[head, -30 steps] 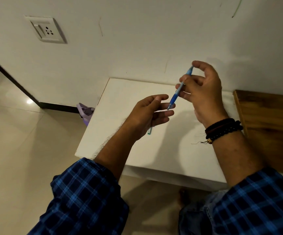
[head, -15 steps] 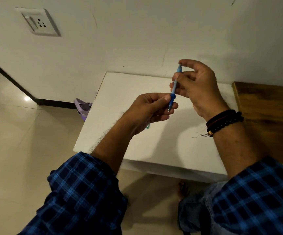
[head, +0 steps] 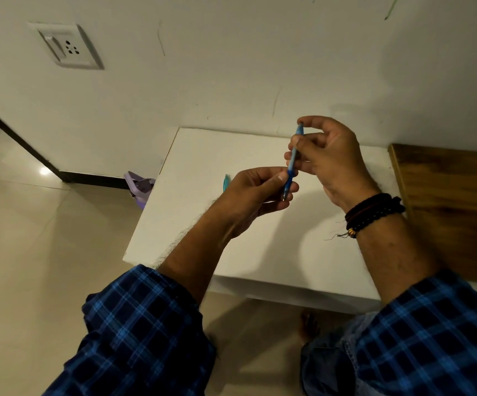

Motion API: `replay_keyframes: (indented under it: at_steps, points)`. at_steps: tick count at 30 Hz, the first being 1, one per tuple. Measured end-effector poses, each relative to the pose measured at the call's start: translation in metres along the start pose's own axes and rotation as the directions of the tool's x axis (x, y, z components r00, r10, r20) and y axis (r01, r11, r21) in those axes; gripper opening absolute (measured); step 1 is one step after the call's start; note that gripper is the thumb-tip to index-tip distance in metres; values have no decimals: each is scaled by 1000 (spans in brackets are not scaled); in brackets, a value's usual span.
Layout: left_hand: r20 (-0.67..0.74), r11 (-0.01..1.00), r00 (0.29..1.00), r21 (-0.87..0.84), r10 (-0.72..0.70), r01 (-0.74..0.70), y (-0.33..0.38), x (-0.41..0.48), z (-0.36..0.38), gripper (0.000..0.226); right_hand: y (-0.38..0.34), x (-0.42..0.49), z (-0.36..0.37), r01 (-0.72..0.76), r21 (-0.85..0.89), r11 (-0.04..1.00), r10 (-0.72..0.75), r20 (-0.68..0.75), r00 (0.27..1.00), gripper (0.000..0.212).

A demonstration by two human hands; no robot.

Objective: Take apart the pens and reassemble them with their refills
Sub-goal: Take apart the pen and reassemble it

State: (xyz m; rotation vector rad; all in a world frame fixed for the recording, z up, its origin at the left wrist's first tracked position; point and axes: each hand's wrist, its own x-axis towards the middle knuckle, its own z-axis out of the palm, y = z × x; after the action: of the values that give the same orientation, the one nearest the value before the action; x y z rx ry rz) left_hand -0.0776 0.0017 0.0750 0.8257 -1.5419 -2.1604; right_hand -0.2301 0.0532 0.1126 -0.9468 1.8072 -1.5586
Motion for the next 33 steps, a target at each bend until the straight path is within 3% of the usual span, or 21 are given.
replay_keyframes:
  at_steps: [7, 22, 28, 33]
  points:
    - [1, 999, 1000, -47, 5, -5, 8, 3, 3, 27, -3, 2, 4, 14, 40, 999, -12, -48, 999, 41]
    - [-12, 997, 1000, -82, 11, -12, 7, 0, 7, 31, -7, 3, 2, -25, 58, 998, 26, -17, 1000, 30]
    - [-59, 986, 996, -150, 62, -70, 9, 2, 6, 31, -8, 6, -4, 8, 196, 981, 28, -184, 983, 32]
    - [-29, 991, 999, -133, 22, -26, 3, 1, 6, 27, -10, 8, -14, 103, 146, 984, -45, -355, 934, 31]
